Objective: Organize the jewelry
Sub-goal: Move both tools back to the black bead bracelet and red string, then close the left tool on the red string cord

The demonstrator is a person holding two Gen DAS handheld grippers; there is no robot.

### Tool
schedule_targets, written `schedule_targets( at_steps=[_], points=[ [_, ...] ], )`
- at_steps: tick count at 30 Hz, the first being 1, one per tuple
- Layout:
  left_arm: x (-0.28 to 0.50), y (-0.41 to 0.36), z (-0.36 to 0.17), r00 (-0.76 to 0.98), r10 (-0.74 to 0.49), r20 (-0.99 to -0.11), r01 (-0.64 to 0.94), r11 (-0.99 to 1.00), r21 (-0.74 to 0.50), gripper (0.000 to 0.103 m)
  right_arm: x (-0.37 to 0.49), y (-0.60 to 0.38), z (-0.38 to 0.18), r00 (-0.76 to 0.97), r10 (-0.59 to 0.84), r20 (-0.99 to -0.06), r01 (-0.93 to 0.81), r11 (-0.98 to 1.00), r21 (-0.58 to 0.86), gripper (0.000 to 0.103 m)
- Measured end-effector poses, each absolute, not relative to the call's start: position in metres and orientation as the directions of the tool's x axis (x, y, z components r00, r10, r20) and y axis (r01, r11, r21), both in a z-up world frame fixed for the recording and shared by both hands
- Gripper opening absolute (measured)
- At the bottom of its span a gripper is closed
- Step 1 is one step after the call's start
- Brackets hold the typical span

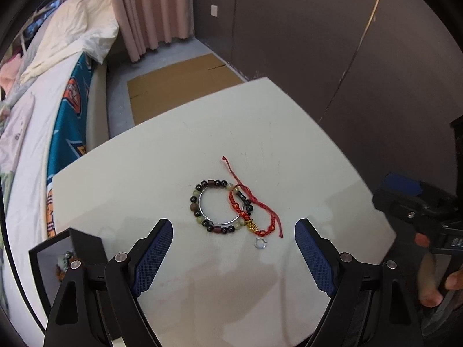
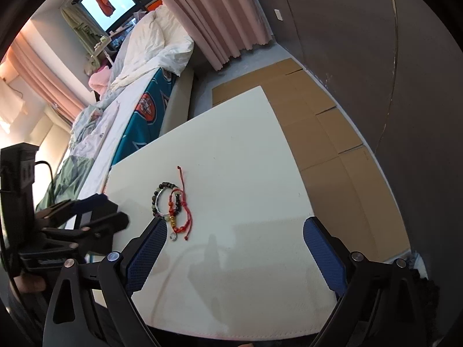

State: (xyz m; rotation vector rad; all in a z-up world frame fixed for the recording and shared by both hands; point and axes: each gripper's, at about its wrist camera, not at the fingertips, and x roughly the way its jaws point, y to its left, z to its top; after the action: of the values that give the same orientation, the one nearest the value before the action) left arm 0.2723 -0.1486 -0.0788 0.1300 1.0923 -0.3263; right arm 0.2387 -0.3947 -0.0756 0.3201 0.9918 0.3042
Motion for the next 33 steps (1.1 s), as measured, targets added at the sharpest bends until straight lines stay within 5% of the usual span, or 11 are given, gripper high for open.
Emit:
schedule_targets(
  at_steps=[2,4,7,13,27,33],
  points=[
    [0.275,-0.152,-0.084,0.421,-0.19,-0.887,0.325,0.944,-0.048,0.085,0.24,-0.397,-0.079,0.512,0.39,-0.765,-0.097,0.912,0.399,0.096],
    [0.28,-0.154,-0.089,0.413,-0.184,-0.892,0.317,0.947,-0.049,0.065,0.242,-0.401,-0.083,0.509,0.407,-0.758,-0.097,0.902,0.42,0.096],
    [0.29,-0.154,-0.101,0.372,-0.186,-0.909,0.304,0.95,-0.069,0.049,0.244,-0.405,-0.088,0.51,0.42,-0.75,-0.1,0.896,0.434,0.096],
    [0.301,-0.157,-0.112,0.358,-0.164,-0.919,0.3,0.953,-0.053,0.029,0.248,-0.408,-0.099,0.501,0.437,-0.747,-0.1,0.886,0.452,0.095],
    [0.321,-0.167,-0.134,0.333,-0.141,-0.932,0.3,0.953,-0.037,0.023,0.256,-0.411,-0.112,0.478,0.458,-0.75,-0.083,0.873,0.481,0.095],
    [0.319,-0.168,-0.134,0.325,-0.176,-0.929,0.31,0.948,-0.071,0.007,0.256,-0.409,-0.112,0.476,0.447,-0.758,-0.087,0.881,0.465,0.095]
  ],
)
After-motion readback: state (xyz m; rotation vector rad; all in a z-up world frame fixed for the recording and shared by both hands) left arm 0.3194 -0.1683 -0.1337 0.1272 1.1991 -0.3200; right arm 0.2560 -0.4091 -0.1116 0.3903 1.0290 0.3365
